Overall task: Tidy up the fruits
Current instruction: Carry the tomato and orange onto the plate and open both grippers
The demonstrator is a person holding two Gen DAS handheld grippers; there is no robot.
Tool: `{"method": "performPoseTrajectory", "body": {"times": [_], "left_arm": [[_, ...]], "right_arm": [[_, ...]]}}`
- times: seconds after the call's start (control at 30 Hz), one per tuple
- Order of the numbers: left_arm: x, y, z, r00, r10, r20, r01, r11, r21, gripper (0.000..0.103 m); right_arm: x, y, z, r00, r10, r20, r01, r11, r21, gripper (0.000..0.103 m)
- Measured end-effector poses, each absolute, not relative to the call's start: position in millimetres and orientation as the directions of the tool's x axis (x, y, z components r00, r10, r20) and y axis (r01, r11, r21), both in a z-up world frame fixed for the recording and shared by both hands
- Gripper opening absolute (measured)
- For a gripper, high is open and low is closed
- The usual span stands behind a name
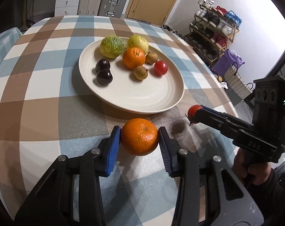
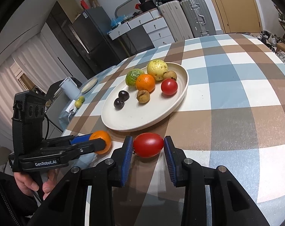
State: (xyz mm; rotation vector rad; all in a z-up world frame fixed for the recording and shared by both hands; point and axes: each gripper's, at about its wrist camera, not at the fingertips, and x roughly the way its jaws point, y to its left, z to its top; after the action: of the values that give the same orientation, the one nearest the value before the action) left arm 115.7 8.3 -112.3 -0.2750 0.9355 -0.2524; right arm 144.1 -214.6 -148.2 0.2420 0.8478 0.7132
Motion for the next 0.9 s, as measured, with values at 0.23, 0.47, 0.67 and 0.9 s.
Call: {"method": "performPoseTrajectory", "body": {"times": [0.23,0.47,0.67,0.9], "left_arm": [[127.9,19.5,-83.3,0.625,-0.339,-0.703,0.1,0.928,-0.359,0.037],[158.3,24.4,-66.8,0.646,-0.325,-0.691,0.099,0.933,-0.347,0.037],[186.0,22.3,-70.0,0.633,-0.325,-0.702,0.1,0.934,-0.342,0.037],[211.6,20.5,-82.3,0.616,-0.333,-0.714,0.101,0.932,-0.348,0.037]], "right_arm": [[148.2,-215.8,-140.0,0.449,0.697,-0.559,-0.482,0.716,0.505,0.034],[161.3,-215.0,-128.3,0.463,0.707,-0.535,-0.485,0.707,0.515,0.034],[178.8,-206.4,-121.6,0.463,0.704,-0.539,-0.499,0.709,0.498,0.034],[202.4,-194.5,-120.2,0.457,0.699,-0.551,-0.501,0.714,0.49,0.034]]}}
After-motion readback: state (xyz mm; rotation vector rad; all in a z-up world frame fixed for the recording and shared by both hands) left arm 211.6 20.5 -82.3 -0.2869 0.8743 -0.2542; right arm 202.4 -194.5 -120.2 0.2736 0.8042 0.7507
